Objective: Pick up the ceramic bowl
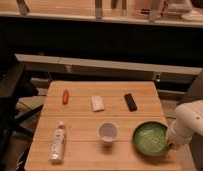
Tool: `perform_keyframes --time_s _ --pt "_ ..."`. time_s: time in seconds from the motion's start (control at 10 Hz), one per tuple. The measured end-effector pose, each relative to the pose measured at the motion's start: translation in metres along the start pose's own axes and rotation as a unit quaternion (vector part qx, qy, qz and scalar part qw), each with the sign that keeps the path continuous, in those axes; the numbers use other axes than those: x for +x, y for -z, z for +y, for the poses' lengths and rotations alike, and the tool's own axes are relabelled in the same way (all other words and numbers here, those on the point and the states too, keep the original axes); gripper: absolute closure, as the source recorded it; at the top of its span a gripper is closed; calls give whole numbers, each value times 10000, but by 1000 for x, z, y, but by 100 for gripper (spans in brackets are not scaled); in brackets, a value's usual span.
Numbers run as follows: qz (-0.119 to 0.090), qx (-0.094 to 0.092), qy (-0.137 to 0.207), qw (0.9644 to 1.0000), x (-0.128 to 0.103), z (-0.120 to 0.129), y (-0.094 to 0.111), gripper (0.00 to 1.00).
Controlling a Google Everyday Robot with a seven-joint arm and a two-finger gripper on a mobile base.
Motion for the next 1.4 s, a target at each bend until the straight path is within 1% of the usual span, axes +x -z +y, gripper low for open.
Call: perform_keyframes --time_s 0.1,0.2,0.3,0.5,0.6,0.8,1.0,1.2,1.3,1.4 --pt "35 9 23 10000 2 -4 5 100" --pt "44 -16 35 10000 3 -5 14 100" --pt "73 -54 77 9999 3 -5 30 100" --pt "136 -83 97 9998 2 -4 53 100" --pt "162 -99 117 9998 3 -5 56 100" --pt "193 -112 196 9996 4 -11 56 100" --pt "237 -108 252 9993 5 -15 68 100" --pt "269 -140 323 9990 3 -16 91 100" --pt "296 -153 366 9988 3 -19 96 100" --pt "305 -160 405 9986 3 -22 97 100"
